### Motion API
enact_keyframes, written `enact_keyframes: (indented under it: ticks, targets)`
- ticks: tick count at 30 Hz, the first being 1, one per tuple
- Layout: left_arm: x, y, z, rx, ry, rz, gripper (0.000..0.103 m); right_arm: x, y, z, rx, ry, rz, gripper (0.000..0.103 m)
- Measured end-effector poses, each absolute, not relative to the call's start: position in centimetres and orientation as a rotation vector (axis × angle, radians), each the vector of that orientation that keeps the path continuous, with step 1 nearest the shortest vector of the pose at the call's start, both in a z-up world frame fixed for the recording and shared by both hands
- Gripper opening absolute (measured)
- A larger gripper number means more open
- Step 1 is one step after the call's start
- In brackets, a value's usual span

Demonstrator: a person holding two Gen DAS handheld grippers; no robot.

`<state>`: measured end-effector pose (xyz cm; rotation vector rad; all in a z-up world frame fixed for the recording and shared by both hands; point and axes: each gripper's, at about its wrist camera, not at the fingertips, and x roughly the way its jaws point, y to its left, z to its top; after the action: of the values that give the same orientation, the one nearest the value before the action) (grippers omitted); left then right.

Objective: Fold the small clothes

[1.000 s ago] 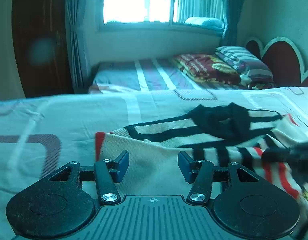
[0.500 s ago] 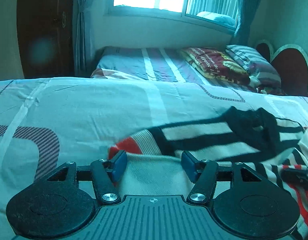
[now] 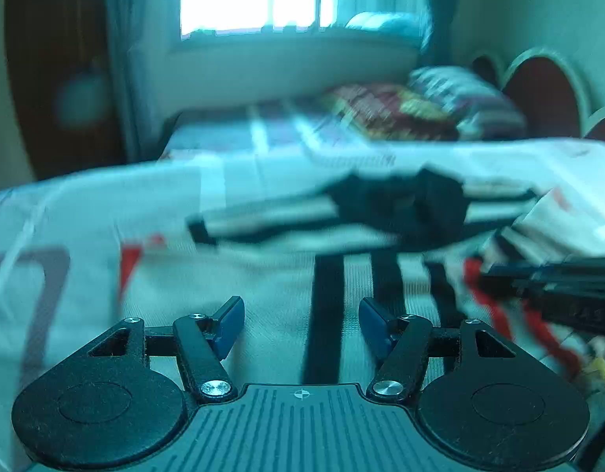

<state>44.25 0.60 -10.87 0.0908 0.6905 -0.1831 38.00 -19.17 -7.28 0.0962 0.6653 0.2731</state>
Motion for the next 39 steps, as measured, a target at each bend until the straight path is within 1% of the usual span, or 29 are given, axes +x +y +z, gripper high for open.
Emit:
enact_keyframes:
  ticks: [4, 6, 7, 10, 12, 13, 15, 16, 19, 20, 22, 23, 25, 26, 29, 31, 32, 33, 36, 39]
  targets:
    - [43.6, 0.9, -10.8, 0.097, 0.673, -0.161, 0.065, 37.9, -20.3, -6.8, 0.086, 0.665, 0.228, 0.008]
    - [43.3, 1.8, -10.6, 0.118, 0.675, -0.143, 0.065, 37.4, -21.9, -6.5, 0.077, 0.658, 0.16, 0.008]
    - [43.2, 2.5, -10.6, 0.125, 0.679, -0.132, 0.065, 37.2, -22.7, -6.5, 0.065, 0.661, 0.111, 0.01]
    - [42.9, 4.0, -10.7, 0.121, 0.682, -0.12, 0.065, 36.8, -25.7, -6.9, 0.138, 0.679, 0.099, 0.009]
    - [43.1, 3.8, -10.5, 0.13, 0.686, -0.102, 0.065, 36.7, -25.7, -6.4, 0.132, 0.683, 0.099, 0.009]
    - [42.9, 3.7, -10.1, 0.122, 0.682, -0.088, 0.065, 36.3, -25.5, -5.8, 0.132, 0.659, 0.096, 0.018]
    - [42.1, 3.4, -9.3, 0.091, 0.656, -0.096, 0.065, 35.2, -24.6, -4.4, 0.131, 0.596, 0.145, 0.02]
    - [41.9, 3.0, -9.1, 0.075, 0.659, -0.096, 0.065, 35.0, -23.8, -4.1, 0.127, 0.594, 0.172, 0.021]
    - [41.0, 1.0, -9.1, 0.041, 0.653, -0.103, 0.065, 35.3, -20.8, -4.2, 0.092, 0.624, 0.237, 0.021]
    - [40.9, 0.2, -9.4, 0.052, 0.658, -0.104, 0.065, 35.7, -19.7, -4.7, 0.07, 0.645, 0.242, 0.017]
    - [41.0, -0.9, -10.8, 0.067, 0.699, -0.088, 0.065, 37.0, -18.3, -6.3, 0.03, 0.713, 0.228, 0.019]
    - [40.8, -0.9, -11.1, 0.06, 0.679, -0.084, 0.068, 36.9, -18.0, -6.9, 0.005, 0.684, 0.23, 0.019]
    - [40.7, -0.1, -10.8, 0.036, 0.684, -0.08, 0.068, 36.5, -17.7, -6.7, -0.051, 0.675, 0.236, 0.018]
    - [40.3, 0.4, -10.3, 0.04, 0.67, -0.059, 0.068, 36.1, -18.1, -6.2, -0.053, 0.666, 0.229, 0.017]
    - [38.7, 2.6, -9.4, 0.027, 0.641, -0.043, 0.068, 34.3, -20.7, -5.4, -0.054, 0.622, 0.187, 0.019]
    - [38.4, 3.7, -10.4, 0.045, 0.681, -0.019, 0.068, 34.2, -22.4, -6.7, -0.054, 0.673, 0.147, 0.019]
    - [38.5, 3.9, -11.3, 0.061, 0.699, -0.023, 0.068, 34.1, -23.1, -7.2, -0.03, 0.654, 0.165, 0.019]
    - [38.2, 3.9, -11.6, 0.069, 0.671, -0.025, 0.068, 34.2, -23.3, -7.3, -0.021, 0.65, 0.169, 0.019]
    - [38.0, 3.2, -10.5, 0.095, 0.667, -0.011, 0.068, 34.6, -22.4, -6.4, -0.037, 0.658, 0.151, 0.018]
    - [36.4, 3.1, -9.1, 0.1, 0.63, -0.031, 0.068, 32.9, -23.4, -5.1, -0.009, 0.613, 0.136, 0.02]
